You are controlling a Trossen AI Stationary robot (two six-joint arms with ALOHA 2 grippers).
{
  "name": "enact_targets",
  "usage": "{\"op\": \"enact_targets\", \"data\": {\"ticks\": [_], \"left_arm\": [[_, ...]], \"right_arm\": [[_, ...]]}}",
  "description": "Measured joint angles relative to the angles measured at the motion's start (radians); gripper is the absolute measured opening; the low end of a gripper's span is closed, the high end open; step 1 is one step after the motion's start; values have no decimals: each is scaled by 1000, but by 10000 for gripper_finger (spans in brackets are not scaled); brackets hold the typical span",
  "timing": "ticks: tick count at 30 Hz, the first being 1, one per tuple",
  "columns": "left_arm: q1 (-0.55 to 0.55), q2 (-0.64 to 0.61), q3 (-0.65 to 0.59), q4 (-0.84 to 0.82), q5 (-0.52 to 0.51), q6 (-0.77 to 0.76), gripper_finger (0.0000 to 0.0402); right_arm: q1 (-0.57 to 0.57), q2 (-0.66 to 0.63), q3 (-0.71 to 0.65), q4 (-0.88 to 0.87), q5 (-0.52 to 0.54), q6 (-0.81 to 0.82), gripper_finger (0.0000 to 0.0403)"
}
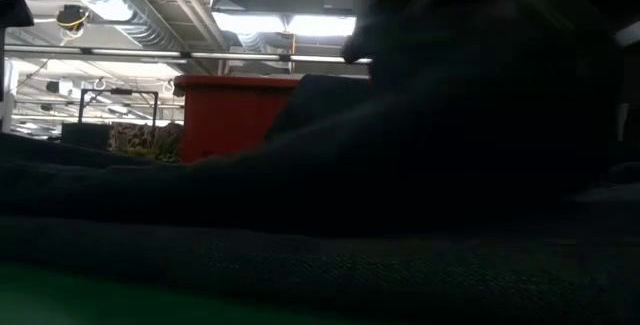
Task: Fold Laundry from Bin
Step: Fold the dark blue pants
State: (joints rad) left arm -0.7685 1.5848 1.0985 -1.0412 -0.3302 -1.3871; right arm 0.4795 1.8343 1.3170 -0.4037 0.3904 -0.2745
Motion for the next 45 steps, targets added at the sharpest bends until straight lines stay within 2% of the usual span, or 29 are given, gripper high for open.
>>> {"op": "enact_targets", "data": {"ticks": [3, 10, 17, 22, 26, 28, 31, 33, 45], "left_arm": [[-1, 13, 0, 18, 1, 0, 24], [-24, 61, 0, 31, 7, 0, 18], [-45, 97, 0, 48, 18, -1, 18], [-46, 124, 0, 53, 71, 0, 18], [-49, 148, 0, 60, 105, 1, 18], [-51, 160, 0, 61, 122, 1, 18], [-55, 174, 0, 62, 126, 5, 18], [-57, 179, 0, 62, 132, 6, 18], [-70, 182, 0, 78, 188, 7, 18]], "right_arm": [[-22, 0, 0, -23, -38, -2, 168], [-2, -1, 0, -268, -207, 90, 168], [55, -2, 0, -431, -249, 120, 168], [58, -9, 25, -442, -248, 120, 168], [57, -12, 96, -460, -198, 78, 168], [57, -12, 125, -445, -133, 60, 168], [57, -13, 129, -345, 29, 59, 168], [50, 3, 129, -303, 86, 53, 168], [-17, 193, 127, -387, -49, 32, 168]]}}
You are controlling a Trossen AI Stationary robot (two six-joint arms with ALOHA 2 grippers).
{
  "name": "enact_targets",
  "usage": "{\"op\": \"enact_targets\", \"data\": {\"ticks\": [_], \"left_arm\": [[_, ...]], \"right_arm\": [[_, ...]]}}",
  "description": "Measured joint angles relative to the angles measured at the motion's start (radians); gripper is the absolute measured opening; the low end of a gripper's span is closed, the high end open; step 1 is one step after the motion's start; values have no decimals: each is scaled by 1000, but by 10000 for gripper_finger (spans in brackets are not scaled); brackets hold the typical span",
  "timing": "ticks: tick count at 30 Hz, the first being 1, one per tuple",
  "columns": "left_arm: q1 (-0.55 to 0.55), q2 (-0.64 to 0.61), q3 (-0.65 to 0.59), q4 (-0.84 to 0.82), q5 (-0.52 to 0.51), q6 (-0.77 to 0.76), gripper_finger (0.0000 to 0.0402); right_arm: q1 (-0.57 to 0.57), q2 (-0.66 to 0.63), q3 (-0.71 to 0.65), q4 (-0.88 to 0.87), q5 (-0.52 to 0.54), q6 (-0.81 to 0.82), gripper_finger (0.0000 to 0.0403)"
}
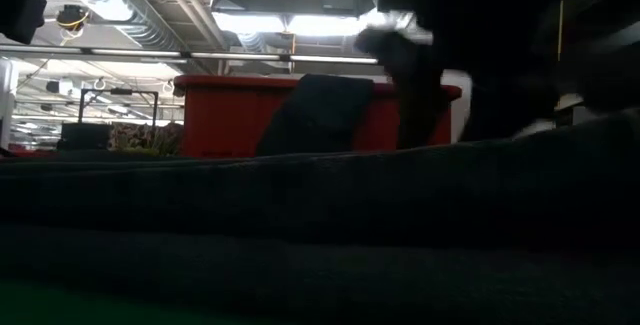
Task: Fold Laundry from Bin
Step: Fold the dark blue pants
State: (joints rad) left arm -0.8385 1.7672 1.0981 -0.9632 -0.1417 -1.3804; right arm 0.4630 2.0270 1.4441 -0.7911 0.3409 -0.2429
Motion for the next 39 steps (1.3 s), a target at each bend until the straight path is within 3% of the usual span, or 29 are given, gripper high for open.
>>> {"op": "enact_targets", "data": {"ticks": [7, 20, 23, 29, 39], "left_arm": [[-1, 0, 0, 15, 59, -1, 18], [2, -52, 40, 66, 98, 72, 18], [3, -76, 61, 60, 51, 82, 18], [23, -113, 63, 5, -149, 67, 18], [208, -118, 63, -249, -188, 121, 18]], "right_arm": [[-13, 65, 7, -67, -34, 11, 168], [-12, 70, 4, -70, -36, 10, 168], [-11, 71, 6, -72, -30, 10, 168], [-11, 79, 56, -107, -32, -1, 168], [-11, 81, 166, -107, -37, -26, 168]]}}
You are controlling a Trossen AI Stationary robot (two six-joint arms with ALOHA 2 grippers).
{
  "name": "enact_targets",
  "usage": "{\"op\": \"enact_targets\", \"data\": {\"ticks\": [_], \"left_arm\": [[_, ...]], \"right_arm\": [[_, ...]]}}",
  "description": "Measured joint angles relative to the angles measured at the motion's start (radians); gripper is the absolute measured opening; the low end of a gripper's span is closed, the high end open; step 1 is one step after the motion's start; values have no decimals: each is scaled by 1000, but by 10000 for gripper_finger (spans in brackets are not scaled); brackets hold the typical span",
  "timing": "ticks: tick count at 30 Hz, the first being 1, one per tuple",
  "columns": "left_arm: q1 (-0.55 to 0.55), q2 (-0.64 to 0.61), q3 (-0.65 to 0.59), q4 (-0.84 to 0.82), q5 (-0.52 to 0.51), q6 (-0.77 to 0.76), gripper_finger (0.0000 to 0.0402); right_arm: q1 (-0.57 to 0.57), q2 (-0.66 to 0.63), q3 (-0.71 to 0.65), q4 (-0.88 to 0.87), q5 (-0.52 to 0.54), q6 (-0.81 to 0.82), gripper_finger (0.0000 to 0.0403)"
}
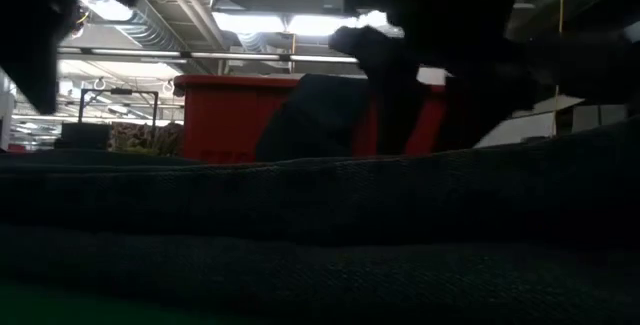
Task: Fold Laundry from Bin
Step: Fold the dark blue pants
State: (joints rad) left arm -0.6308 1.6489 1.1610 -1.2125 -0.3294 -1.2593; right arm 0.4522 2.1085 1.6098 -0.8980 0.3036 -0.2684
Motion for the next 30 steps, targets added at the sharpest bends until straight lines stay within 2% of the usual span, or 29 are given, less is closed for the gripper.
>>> {"op": "enact_targets", "data": {"ticks": [3, 7, 13, 17, 24, 30], "left_arm": [[63, 0, -1, -18, -1, 69, 18], [128, -1, -41, 37, 4, 143, 18], [195, -1, -124, 118, 63, 223, 18], [225, -1, -184, 135, 64, 230, 18], [289, -1, -286, 185, 55, 284, 18], [346, -1, -338, 198, -24, 278, 18]], "right_arm": [[0, -1, 13, 64, 8, -2, 168], [0, -2, 13, 212, 4, -10, 168], [-1, 23, 15, 389, -36, -83, 168], [-1, 72, 15, 426, -67, -85, 168], [-3, 142, 21, 435, -193, -84, 168], [-2, 145, 20, 434, -200, -85, 168]]}}
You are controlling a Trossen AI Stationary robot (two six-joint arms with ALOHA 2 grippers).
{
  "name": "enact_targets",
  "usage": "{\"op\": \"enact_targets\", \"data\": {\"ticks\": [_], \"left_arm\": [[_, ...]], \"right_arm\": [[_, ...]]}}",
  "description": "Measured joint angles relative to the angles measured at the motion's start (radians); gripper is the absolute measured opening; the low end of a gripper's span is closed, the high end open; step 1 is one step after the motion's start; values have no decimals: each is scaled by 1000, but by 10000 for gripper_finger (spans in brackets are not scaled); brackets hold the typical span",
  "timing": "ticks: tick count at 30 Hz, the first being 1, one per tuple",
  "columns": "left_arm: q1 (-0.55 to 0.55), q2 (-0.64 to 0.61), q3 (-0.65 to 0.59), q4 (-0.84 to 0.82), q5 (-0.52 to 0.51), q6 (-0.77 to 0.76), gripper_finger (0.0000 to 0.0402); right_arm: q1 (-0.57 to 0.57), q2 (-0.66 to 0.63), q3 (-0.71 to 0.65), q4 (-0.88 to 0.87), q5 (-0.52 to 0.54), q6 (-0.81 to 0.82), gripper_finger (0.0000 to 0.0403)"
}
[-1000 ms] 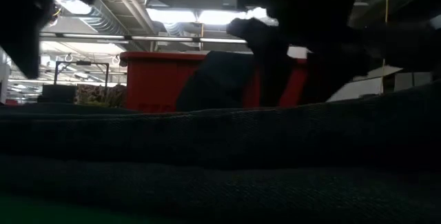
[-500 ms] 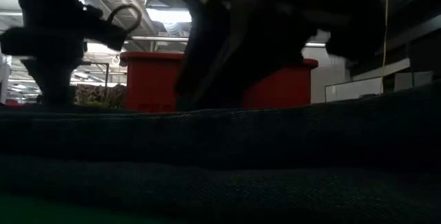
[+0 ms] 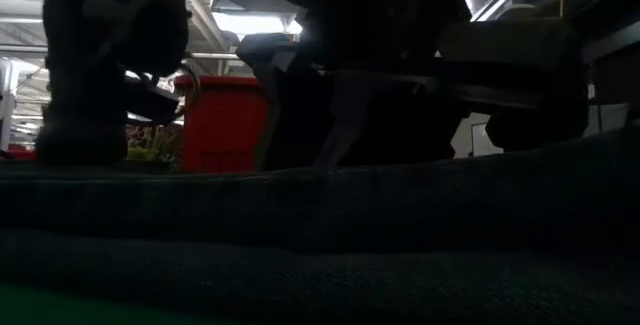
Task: Fold Laundry from Bin
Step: Fold the dark blue pants
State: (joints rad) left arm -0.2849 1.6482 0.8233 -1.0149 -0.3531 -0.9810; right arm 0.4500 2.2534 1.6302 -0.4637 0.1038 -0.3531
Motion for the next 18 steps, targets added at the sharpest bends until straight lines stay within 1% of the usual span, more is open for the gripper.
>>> {"op": "enact_targets", "data": {"ticks": [4, 8, 14, 18], "left_arm": [[40, 0, -3, 10, -40, 1, 18], [75, -5, 9, -1, -35, 43, 18], [104, -42, 103, -28, -16, 144, 3], [105, -77, 176, -46, -13, 159, 6]], "right_arm": [[0, 1, -1, -1, 0, 0, 168], [0, 2, -2, -4, 2, 0, 168], [1, 2, -2, -6, 7, 0, 168], [1, 2, -3, -8, 8, 0, 168]]}}
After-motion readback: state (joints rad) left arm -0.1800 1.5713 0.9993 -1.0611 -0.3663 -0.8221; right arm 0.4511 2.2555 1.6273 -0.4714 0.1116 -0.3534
